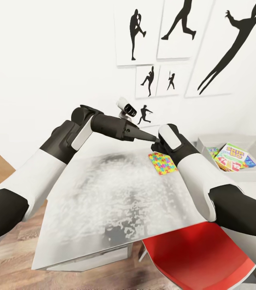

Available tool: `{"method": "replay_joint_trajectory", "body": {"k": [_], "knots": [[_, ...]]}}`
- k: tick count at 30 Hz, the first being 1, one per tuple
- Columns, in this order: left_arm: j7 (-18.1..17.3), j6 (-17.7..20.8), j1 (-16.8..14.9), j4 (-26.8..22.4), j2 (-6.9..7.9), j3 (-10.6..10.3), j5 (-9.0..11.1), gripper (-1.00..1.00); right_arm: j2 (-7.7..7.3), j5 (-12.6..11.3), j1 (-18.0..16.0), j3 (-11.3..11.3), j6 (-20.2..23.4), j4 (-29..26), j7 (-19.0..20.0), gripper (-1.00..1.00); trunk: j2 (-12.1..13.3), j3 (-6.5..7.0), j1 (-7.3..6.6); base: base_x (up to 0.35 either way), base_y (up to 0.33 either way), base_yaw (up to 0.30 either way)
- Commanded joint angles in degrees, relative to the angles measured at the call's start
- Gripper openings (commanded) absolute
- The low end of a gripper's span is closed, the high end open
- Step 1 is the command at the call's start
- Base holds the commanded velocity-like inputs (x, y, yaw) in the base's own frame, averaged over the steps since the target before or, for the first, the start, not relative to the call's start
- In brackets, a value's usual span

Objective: Put all the toys in the child's room - the three board games (two on the bed and one on the table), the two jigsaw puzzles on the table, and the tennis ball on the table - inside the toy box on the table in the child's room.

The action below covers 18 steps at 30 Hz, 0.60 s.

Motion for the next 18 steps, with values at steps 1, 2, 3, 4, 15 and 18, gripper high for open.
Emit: {"method": "replay_joint_trajectory", "body": {"k": [1, 2, 3, 4, 15, 18], "knots": [[-0.2, 0.6, -0.1, 0.0, 0.03, -0.1, 0.1, 1.00, -0.04, -0.5, -0.1, 0.3, 0.3, 0.0, -0.4, 1.00, -0.1, -0.19, 0.02, 0.000, 0.000, 0.000], [-0.3, 0.6, -0.1, -0.1, 0.01, 0.0, 0.1, 1.00, -0.08, -0.5, -0.1, 0.3, 0.3, 0.0, -0.4, 1.00, -0.1, -0.28, 0.02, 0.000, 0.000, 0.000], [-0.3, 0.6, -0.1, -0.1, 0.00, 0.0, 0.1, 1.00, -0.11, -0.5, -0.1, 0.3, 0.3, -0.1, -0.4, 1.00, -0.1, -0.38, 0.02, 0.000, 0.000, 0.000], [-0.3, 0.6, -0.1, -0.2, 0.00, 0.1, 0.1, 1.00, -0.14, -0.4, -0.1, 0.3, 0.3, -0.1, -0.4, 1.00, -0.1, -0.47, 0.02, 0.000, 0.000, 0.000], [-0.2, 0.6, -0.1, -0.2, 0.32, 0.1, 0.1, 1.00, -0.11, -0.3, -0.2, 0.6, 0.2, -0.7, -0.5, 1.00, -0.1, -0.75, 0.02, 0.000, 0.000, -0.018], [-0.2, 0.6, -0.1, -0.2, 0.38, 0.1, 0.1, 1.00, -0.18, -0.3, -0.2, 0.6, 0.3, -0.7, -0.5, 1.00, -0.1, -0.81, 0.02, 0.000, 0.026, -0.188]]}}
